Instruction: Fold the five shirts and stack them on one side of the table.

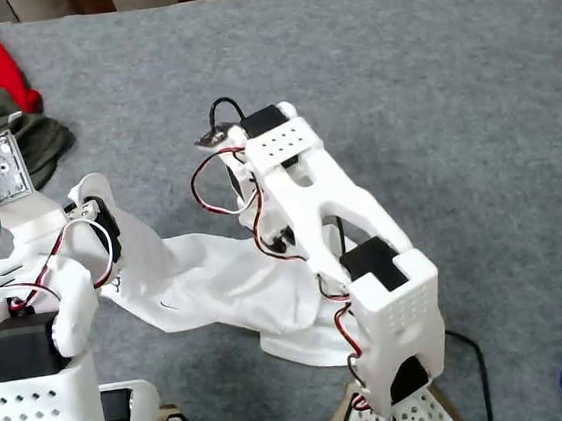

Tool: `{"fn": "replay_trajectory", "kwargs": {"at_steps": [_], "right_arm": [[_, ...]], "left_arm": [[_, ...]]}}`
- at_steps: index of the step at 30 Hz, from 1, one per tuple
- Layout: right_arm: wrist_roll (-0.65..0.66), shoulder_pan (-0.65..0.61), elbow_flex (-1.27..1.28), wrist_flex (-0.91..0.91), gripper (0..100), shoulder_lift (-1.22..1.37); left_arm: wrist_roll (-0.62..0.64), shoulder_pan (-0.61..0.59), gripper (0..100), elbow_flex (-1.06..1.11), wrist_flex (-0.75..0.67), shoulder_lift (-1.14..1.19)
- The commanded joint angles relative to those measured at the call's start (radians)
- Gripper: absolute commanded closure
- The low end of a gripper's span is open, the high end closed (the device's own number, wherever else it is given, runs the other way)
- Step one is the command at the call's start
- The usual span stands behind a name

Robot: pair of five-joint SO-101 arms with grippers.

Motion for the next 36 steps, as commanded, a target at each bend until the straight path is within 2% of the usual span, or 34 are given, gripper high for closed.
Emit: {"fn": "replay_trajectory", "kwargs": {"at_steps": [1, 9, 14, 22, 29, 36], "right_arm": [[-0.009, 0.015, -0.09, 0.064, 91.2, -0.01], [-0.005, 0.007, -0.131, 0.097, 91.2, -0.01], [-0.002, -0.033, -0.056, 0.094, 91.2, -0.05], [0.034, -0.022, 0.041, 0.017, 91.2, -0.054], [0.026, -0.024, -0.002, -0.015, 91.0, 0.018], [0.032, -0.027, -0.028, -0.009, 80.0, 0.054]], "left_arm": [[0.003, 0.0, 98, -0.003, -0.012, -0.012], [0.002, 0.0, 98, -0.003, -0.012, -0.012], [0.002, -0.002, 98, -0.003, -0.012, -0.012], [0.002, -0.002, 98, -0.003, -0.012, -0.012], [0.002, -0.002, 98, -0.003, -0.012, -0.012], [0.002, -0.002, 98, -0.003, -0.012, -0.012]]}}
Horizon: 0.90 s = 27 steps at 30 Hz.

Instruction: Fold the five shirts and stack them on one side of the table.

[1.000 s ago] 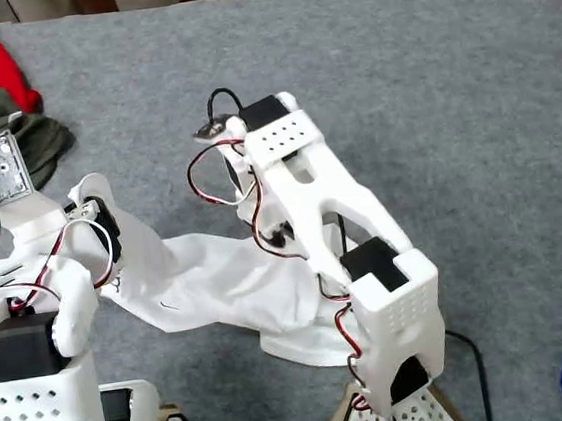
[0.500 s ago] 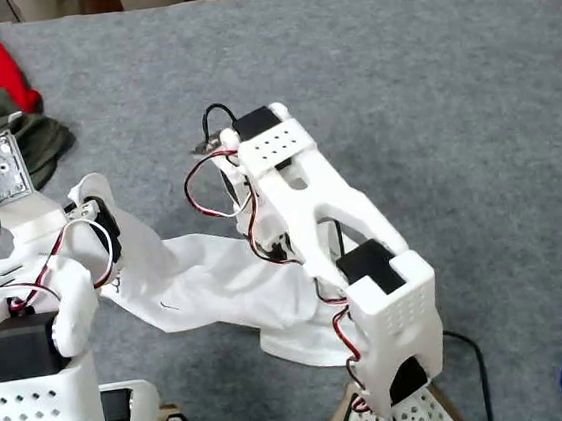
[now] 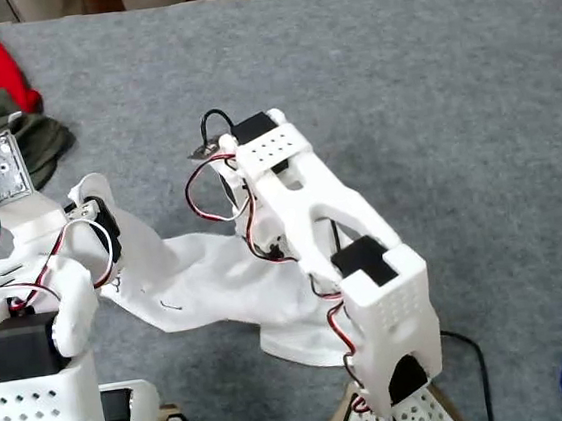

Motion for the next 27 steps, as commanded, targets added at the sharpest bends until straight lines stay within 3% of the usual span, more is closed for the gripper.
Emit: {"fn": "replay_trajectory", "kwargs": {"at_steps": [1, 14, 27], "right_arm": [[0.009, 0.001, -0.042, 0.0, 80.5, 0.004], [-0.006, 0.005, -0.045, -0.041, 96.0, 0.031], [-0.063, 0.005, -0.325, 0.103, 99.2, -0.102]], "left_arm": [[0.002, -0.002, 98, -0.003, -0.012, -0.012], [0.002, -0.002, 98, -0.003, -0.011, -0.012], [0.002, -0.002, 98, -0.003, -0.011, -0.012]]}}
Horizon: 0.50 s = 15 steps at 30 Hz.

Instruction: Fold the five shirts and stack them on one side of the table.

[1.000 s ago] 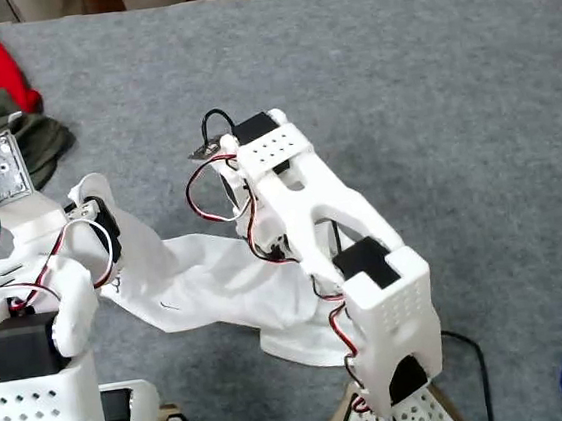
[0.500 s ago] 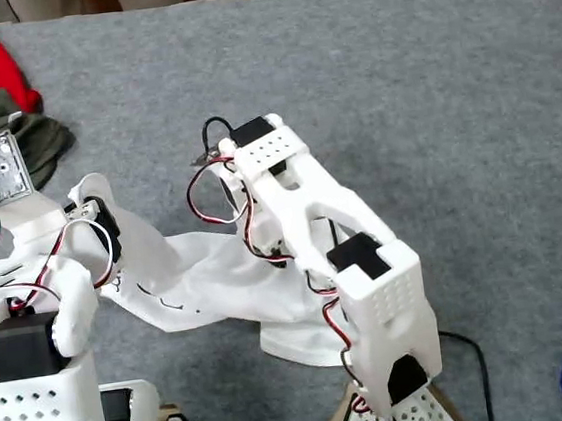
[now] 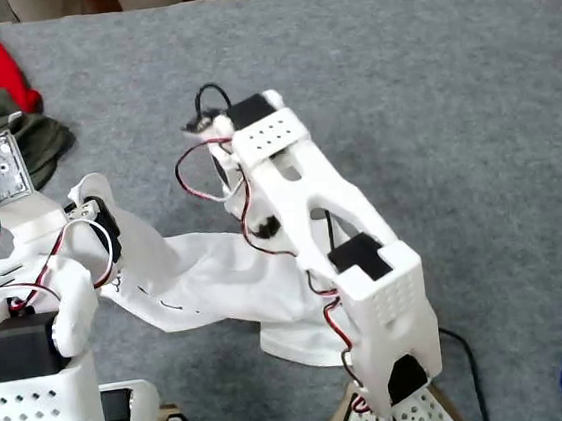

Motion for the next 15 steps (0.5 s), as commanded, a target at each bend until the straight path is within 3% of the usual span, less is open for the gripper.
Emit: {"fn": "replay_trajectory", "kwargs": {"at_steps": [1, 7, 15], "right_arm": [[-0.011, 0.005, -0.074, 0.026, 99.2, -0.145], [-0.002, 0.007, 0.062, 0.018, 98.4, -0.206], [0.012, 0.004, 0.13, -0.048, 79.9, -0.021]], "left_arm": [[0.002, -0.002, 98, -0.003, -0.011, -0.012], [0.002, -0.002, 98, -0.003, -0.011, -0.012], [0.002, 0.0, 98, -0.003, -0.011, -0.012]]}}
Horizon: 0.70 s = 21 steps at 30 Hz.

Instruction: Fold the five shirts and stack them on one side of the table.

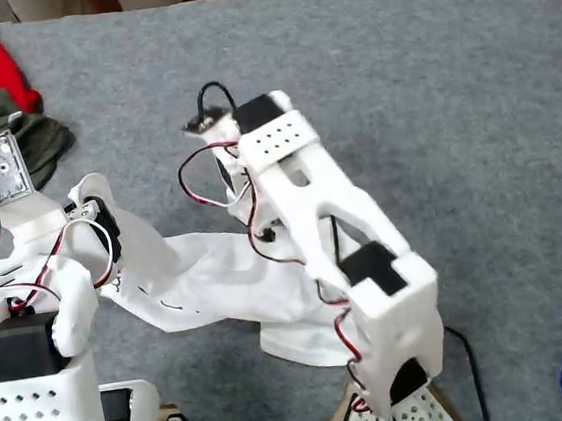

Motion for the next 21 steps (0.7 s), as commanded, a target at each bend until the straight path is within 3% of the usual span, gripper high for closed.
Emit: {"fn": "replay_trajectory", "kwargs": {"at_steps": [1, 6, 12, 21], "right_arm": [[0.008, 0.002, -0.024, -0.009, 80.0, 0.062], [0.006, 0.004, -0.077, -0.009, 80.3, 0.147], [0.003, 0.004, -0.13, -0.011, 92.2, 0.154], [0.002, 0.005, -0.15, -0.008, 92.5, 0.154]], "left_arm": [[0.002, 0.0, 98, -0.003, -0.011, -0.012], [0.002, 0.0, 98, -0.003, -0.011, -0.012], [0.002, -0.006, 98, -0.003, -0.011, -0.012], [0.002, -0.008, 98, -0.003, -0.011, -0.012]]}}
